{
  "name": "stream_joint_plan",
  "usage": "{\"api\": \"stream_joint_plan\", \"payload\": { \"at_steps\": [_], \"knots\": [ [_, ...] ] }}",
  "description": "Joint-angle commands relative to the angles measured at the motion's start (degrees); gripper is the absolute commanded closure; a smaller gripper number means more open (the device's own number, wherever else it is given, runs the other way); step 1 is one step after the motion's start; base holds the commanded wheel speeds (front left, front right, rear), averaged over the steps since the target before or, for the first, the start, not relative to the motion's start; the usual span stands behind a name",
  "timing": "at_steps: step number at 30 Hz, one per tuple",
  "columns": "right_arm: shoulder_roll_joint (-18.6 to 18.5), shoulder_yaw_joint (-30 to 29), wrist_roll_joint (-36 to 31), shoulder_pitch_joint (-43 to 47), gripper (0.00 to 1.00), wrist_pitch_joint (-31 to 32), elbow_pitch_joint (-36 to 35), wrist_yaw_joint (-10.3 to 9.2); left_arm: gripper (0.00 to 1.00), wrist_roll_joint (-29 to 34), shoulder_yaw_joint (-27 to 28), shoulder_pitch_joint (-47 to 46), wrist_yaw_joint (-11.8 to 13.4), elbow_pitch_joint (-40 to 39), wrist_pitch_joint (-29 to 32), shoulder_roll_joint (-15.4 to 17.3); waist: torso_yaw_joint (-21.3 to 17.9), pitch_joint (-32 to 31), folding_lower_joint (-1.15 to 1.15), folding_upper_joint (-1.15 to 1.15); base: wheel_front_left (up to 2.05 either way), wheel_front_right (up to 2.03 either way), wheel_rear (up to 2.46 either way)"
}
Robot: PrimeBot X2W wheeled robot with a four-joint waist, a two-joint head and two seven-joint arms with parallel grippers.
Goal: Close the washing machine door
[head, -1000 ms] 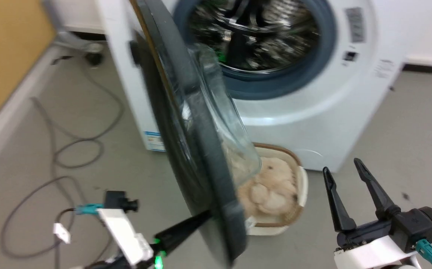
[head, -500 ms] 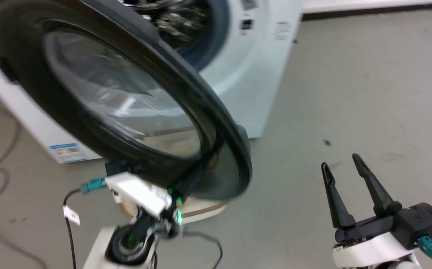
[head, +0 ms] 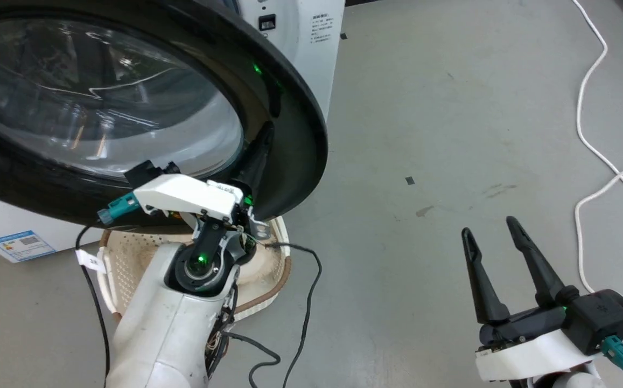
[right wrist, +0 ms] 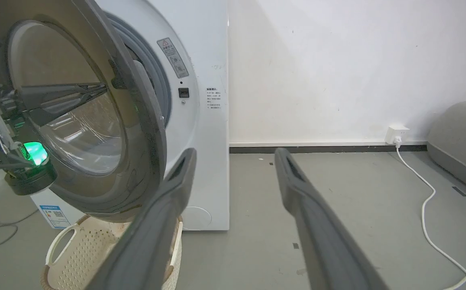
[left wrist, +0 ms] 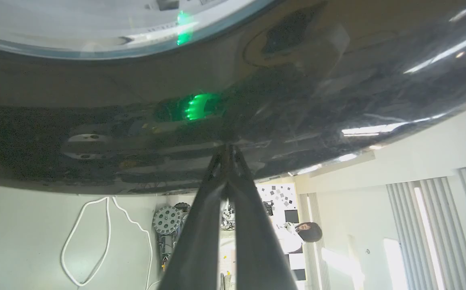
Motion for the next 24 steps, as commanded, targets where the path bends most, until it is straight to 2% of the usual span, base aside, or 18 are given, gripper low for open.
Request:
{"api": "stream_joint_plan", "payload": {
  "at_steps": [1,6,7,10,16,20,22,24],
  "knots": [
    [0.3,-0.2,0.4,-0.2,0.0,-0.2,-0.2,0.03,1.0,-0.3,-0.6,-0.3,-0.7,1.1,-0.2,0.2,0.8,-0.5,0.0,0.0,0.0,0.0,0.0],
    [0.3,-1.2,0.0,0.6,0.0,-0.2,-0.5,0.03,1.0,1.7,-3.8,2.1,-1.6,1.9,1.5,0.6,4.4,-2.1,0.0,0.0,0.0,0.0,0.0],
    [0.3,-1.7,-0.5,1.0,0.0,-0.2,-0.6,0.03,1.0,5.2,-6.7,5.2,-1.8,0.0,1.8,2.2,7.3,-3.3,0.0,0.0,0.0,0.0,0.0],
    [0.3,-2.2,-0.9,1.2,0.0,-0.2,-0.7,0.03,1.0,12.8,-10.8,8.5,-1.9,-4.1,-0.7,6.1,10.4,-4.4,0.0,0.0,0.0,0.0,0.0],
    [0.3,-2.7,-1.8,1.7,0.0,-0.2,-0.5,0.03,1.0,33.0,-17.0,13.1,-1.7,-8.1,-13.8,16.0,16.4,-6.6,0.0,0.0,0.0,0.0,0.0],
    [0.2,-2.3,-2.4,2.2,0.0,-0.2,-0.3,0.03,1.0,45.7,-15.7,14.9,2.4,-9.7,-18.4,20.2,19.6,-7.7,0.0,0.0,0.0,0.0,0.0],
    [0.0,-2.1,-2.6,2.7,0.0,-0.2,-0.1,0.03,1.0,51.6,-12.2,16.2,4.6,-12.5,-18.6,20.5,21.1,-8.1,0.0,0.0,0.0,0.0,0.0],
    [-0.4,-1.5,-2.6,3.1,0.0,-0.2,0.1,0.03,1.0,57.3,-7.1,19.0,6.7,-16.2,-18.7,19.5,22.2,-8.5,0.0,0.0,0.0,0.0,0.0]
  ]
}}
